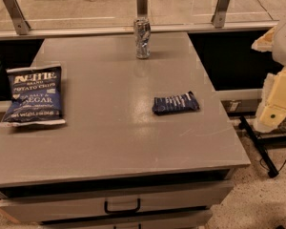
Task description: Move rxbar blueberry near redbull can
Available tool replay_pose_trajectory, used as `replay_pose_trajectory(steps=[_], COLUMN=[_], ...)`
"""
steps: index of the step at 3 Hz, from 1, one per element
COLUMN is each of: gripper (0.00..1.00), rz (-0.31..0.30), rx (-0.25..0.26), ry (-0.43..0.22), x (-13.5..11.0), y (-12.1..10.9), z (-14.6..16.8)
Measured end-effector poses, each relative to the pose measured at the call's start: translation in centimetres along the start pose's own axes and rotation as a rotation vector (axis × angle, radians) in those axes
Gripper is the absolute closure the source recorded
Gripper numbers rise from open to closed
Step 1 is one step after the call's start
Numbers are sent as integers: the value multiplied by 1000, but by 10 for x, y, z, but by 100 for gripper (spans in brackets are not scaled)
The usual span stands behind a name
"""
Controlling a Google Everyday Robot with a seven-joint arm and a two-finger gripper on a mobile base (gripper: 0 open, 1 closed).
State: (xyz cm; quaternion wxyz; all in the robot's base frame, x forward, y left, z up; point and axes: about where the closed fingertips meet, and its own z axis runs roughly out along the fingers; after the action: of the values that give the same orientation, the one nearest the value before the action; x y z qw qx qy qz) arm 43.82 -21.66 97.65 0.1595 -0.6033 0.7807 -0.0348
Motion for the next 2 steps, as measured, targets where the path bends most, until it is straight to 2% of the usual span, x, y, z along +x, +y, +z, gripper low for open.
replay_pose_trajectory(steps=[1, 2], gripper=[0, 0], rz=[-1, -26], rx=[5, -1], ry=[-4, -59], x=[-1, -8], y=[0, -7], z=[0, 26])
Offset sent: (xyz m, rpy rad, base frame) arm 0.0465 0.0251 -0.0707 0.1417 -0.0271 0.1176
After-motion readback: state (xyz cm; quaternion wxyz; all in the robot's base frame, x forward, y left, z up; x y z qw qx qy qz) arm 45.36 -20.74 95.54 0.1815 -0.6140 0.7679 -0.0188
